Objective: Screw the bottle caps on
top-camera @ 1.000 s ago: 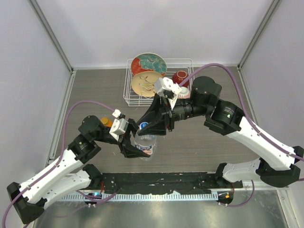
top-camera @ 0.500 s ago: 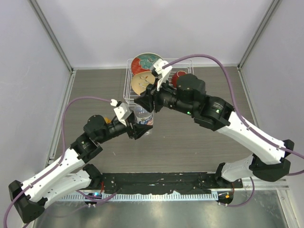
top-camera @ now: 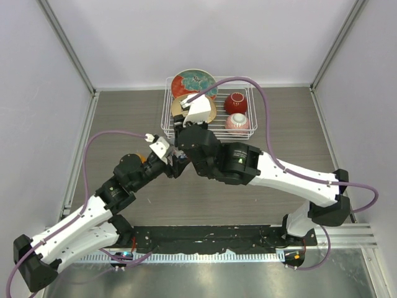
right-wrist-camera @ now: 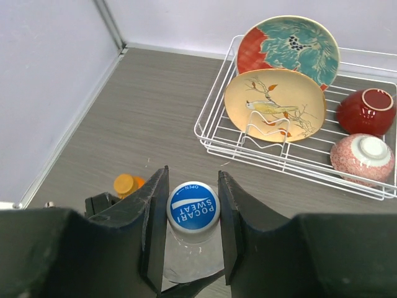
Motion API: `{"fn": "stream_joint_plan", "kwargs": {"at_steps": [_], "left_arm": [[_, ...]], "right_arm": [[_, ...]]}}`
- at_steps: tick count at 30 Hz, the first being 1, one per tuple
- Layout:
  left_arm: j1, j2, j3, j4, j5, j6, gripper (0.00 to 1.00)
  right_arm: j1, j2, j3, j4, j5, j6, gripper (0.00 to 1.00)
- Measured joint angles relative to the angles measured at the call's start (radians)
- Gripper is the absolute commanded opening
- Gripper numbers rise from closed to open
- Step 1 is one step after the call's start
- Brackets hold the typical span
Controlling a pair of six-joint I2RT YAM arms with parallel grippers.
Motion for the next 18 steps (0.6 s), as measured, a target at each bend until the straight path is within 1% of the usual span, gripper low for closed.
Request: {"fn": "stream_joint_plan", "kwargs": {"at_steps": [1, 3, 6, 7, 8, 9, 10, 12, 14, 18], "left_arm": [[0.0, -0.002, -0.003, -0.001, -0.009, -0.001, 0.0], [0.001, -0.006, -0.006, -0.001, -0.02, -0.003, 0.0], [0.0, -0.014, -0.006, 0.01, -0.013, -0.007, 0.0], [0.001, -0.021, -0.006, 0.016, -0.006, -0.013, 0.0], [0.001, -0.027, -0.006, 0.023, 0.0, -0.024, 0.0], [0.002, -0.034, -0.006, 0.035, 0.016, -0.035, 0.0], [0.004, -0.042, -0.006, 0.047, 0.035, -0.047, 0.0], [0.007, -0.055, -0.006, 0.065, 0.097, -0.064, 0.0], [0.009, -0.064, -0.006, 0.069, 0.17, -0.084, 0.0], [0.009, -0.06, -0.006, 0.064, 0.336, -0.106, 0.0]], "right_arm": [[0.004, 0.014, 0.01, -0.002, 0.024, 0.008, 0.27], [0.007, 0.027, 0.023, -0.002, 0.048, 0.015, 0.35], [0.012, 0.029, 0.042, -0.002, 0.037, 0.002, 0.48], [0.013, 0.026, 0.05, -0.001, 0.023, -0.009, 0.57], [0.014, 0.02, 0.055, -0.002, 0.003, -0.021, 0.63], [0.016, 0.009, 0.056, -0.003, -0.023, -0.035, 0.67], [0.017, -0.005, 0.056, -0.006, -0.051, -0.049, 0.76], [0.016, -0.045, 0.056, -0.014, -0.11, -0.071, 0.8], [0.008, -0.111, 0.053, -0.017, -0.204, -0.092, 0.85], [-0.021, -0.258, 0.044, -0.013, -0.389, -0.123, 0.87]]}}
